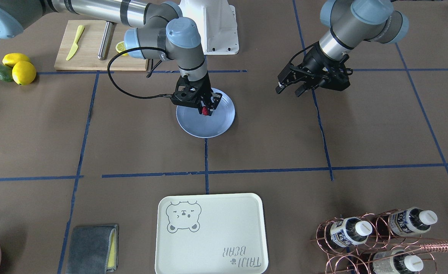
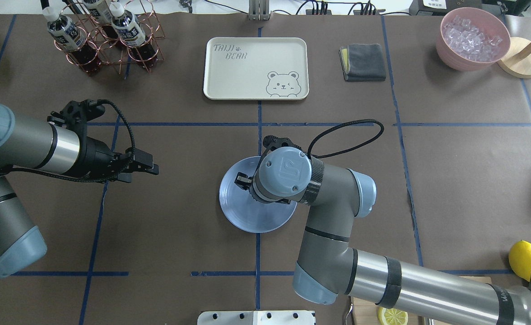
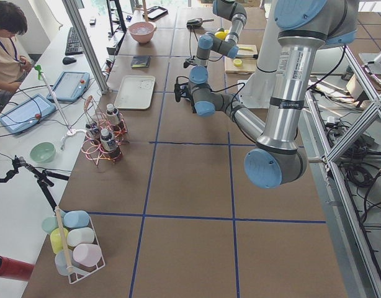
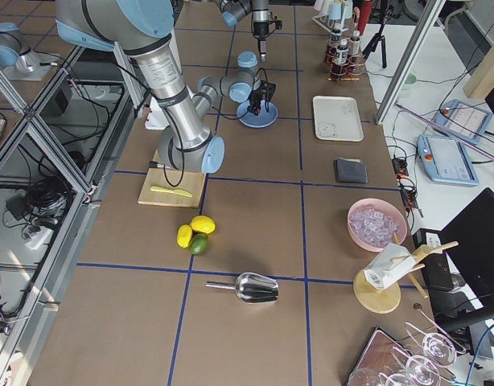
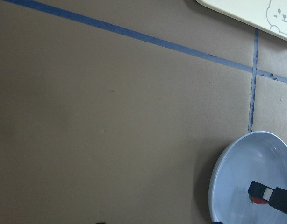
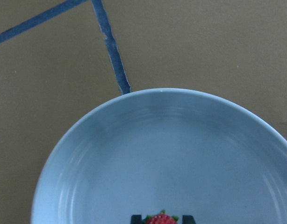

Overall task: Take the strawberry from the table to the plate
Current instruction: 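Lower the strawberry onto the plate and open the right gripper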

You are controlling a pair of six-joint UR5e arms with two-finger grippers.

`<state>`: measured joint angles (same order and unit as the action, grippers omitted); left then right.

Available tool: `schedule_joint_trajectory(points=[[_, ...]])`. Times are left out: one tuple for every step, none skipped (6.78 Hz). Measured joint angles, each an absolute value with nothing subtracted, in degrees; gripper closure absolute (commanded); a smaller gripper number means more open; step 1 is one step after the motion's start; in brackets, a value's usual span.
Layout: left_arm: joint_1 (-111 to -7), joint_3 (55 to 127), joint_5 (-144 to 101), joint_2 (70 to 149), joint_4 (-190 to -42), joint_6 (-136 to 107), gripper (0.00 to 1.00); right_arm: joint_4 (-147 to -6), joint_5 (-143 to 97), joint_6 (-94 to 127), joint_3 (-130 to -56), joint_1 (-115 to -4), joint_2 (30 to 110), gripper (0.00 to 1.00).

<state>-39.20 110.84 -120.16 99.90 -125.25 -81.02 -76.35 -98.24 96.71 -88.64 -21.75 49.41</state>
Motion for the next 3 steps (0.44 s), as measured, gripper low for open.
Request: schedule_joint_trajectory(points=[[-39.16,110.71,-120.15,99.91,-125.24,-81.03,0.19,-76.62,-98.11,96.72,-88.55,-21.72,49.40,0.53],[-39.10,110.60,-120.15,99.95,-125.24,-81.03,0.19,-76.76,-97.91,96.70,-88.42,-21.72,49.40,0.01],[-39.08,110.53,-120.15,99.97,-125.24,-81.03,0.19,-76.90,-97.52,96.68,-88.37,-21.68,49.33,0.00]])
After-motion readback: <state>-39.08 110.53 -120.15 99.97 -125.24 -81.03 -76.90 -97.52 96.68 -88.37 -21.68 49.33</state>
